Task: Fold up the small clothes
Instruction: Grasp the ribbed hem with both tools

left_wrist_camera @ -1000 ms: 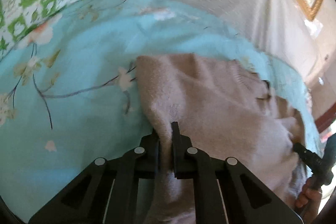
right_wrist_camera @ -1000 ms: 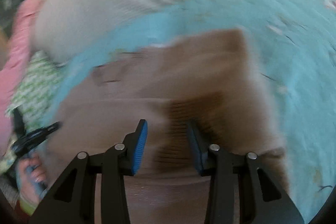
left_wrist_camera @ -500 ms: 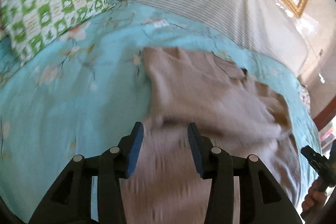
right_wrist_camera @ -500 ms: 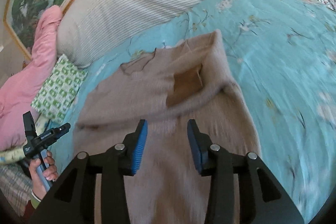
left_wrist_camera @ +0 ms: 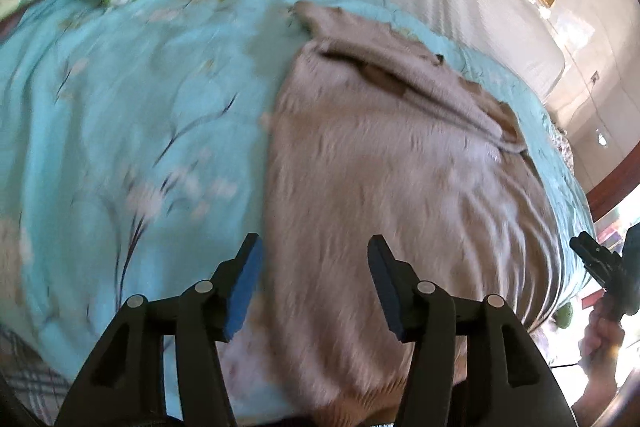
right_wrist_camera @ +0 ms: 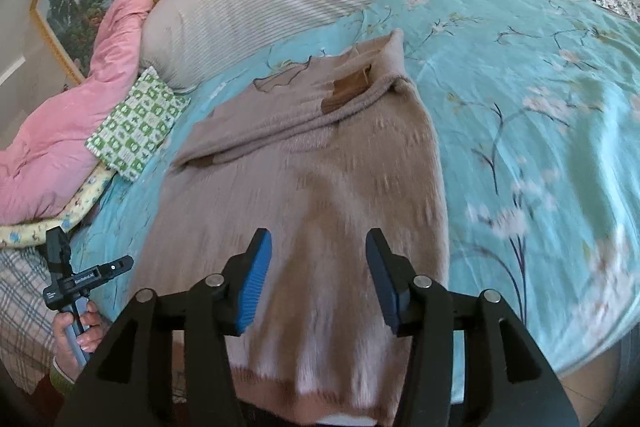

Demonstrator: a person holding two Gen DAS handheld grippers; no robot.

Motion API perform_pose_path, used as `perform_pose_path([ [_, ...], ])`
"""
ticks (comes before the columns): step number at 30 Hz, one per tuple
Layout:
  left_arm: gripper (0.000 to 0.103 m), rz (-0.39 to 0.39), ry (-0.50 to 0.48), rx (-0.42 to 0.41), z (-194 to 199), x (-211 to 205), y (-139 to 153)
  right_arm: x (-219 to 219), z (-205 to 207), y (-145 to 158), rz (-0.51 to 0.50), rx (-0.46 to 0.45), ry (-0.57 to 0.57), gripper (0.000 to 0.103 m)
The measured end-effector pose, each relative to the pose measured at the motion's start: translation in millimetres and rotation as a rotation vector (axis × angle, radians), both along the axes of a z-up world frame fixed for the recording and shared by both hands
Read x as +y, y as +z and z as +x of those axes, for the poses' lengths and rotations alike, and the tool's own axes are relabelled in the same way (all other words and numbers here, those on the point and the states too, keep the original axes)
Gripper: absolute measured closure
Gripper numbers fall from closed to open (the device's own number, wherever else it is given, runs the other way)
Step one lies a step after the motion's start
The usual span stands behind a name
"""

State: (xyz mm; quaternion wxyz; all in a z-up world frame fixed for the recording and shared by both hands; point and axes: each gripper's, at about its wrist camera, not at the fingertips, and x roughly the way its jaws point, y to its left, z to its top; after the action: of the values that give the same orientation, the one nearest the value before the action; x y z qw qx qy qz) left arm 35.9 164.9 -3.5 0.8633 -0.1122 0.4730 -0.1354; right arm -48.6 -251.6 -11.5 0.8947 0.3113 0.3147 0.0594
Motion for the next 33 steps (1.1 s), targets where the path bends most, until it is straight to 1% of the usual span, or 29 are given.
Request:
perform_pose_path([
  [2, 0.048, -0.016, 0.005, 0.021, -10.5, 8.4, -6.2, 2.4, -9.6, -3.7, -0.005, 0.005, 0.011, 0.049],
  [5, 0.048, -0.016, -0.002, 0.031, -25.3, 15.0, -12.5, 8.0, -21.1, -10.7, -0.011, 0.021, 0.029, 0.048],
  [8, 0.043, -0.028, -0.019, 0.036, -39.8, 15.7, -15.6, 12.0, -31.2, -18.4, -0.002, 0.029, 0.052, 0.047],
  [10, 0.041, -0.033, -0.032, 0.042, -47.5, 13.5, -17.6, 14.6, -38.4, -24.3, -0.004, 0.043, 0.064, 0.046],
  [13, 0.04, -0.033, -0.057, 0.051, -59.8, 11.1, -23.7, 16.3, -49.6, -32.4, -0.014, 0.064, 0.08, 0.046],
  [17, 0.039, -0.033, -0.091, 0.086, -73.6, 3.6, -37.9, 13.8, -66.1, -44.0, -0.013, 0.085, 0.095, 0.045],
  [20, 0.038, -0.042, -0.113, 0.112, -79.7, -6.5, -49.3, 8.4, -75.5, -56.7, 0.009, 0.104, 0.095, 0.045],
  [22, 0.037, -0.03, -0.119, 0.111, -81.8, -13.6, -54.9, 7.1, -78.2, -66.8, 0.016, 0.123, 0.104, 0.045],
  [25, 0.036, -0.017, -0.119, 0.084, -82.5, -20.8, -54.6, 8.7, -78.5, -79.9, 0.026, 0.129, 0.118, 0.045],
  [26, 0.038, -0.015, -0.122, 0.074, -82.7, -22.3, -53.6, 9.7, -77.7, -82.6, 0.03, 0.129, 0.12, 0.045],
  [29, 0.058, 0.008, -0.123, 0.048, -84.0, -25.5, -51.2, 16.1, -68.8, -92.4, 0.04, 0.12, 0.136, 0.045],
  [30, 0.077, 0.003, -0.129, 0.041, -84.3, -24.6, -50.3, 19.0, -66.1, -93.6, 0.044, 0.114, 0.145, 0.045],
  [31, 0.089, -0.021, -0.146, 0.04, -84.7, -23.1, -49.7, 24.4, -61.6, -94.4, 0.049, 0.096, 0.169, 0.045],
  [32, 0.089, -0.043, -0.153, 0.04, -84.2, -22.2, -48.5, 28.7, -59.1, -94.1, 0.046, 0.081, 0.18, 0.047],
  [33, 0.089, -0.049, -0.154, 0.039, -84.7, -20.4, -47.4, 32.3, -57.2, -93.9, 0.037, 0.069, 0.19, 0.052],
])
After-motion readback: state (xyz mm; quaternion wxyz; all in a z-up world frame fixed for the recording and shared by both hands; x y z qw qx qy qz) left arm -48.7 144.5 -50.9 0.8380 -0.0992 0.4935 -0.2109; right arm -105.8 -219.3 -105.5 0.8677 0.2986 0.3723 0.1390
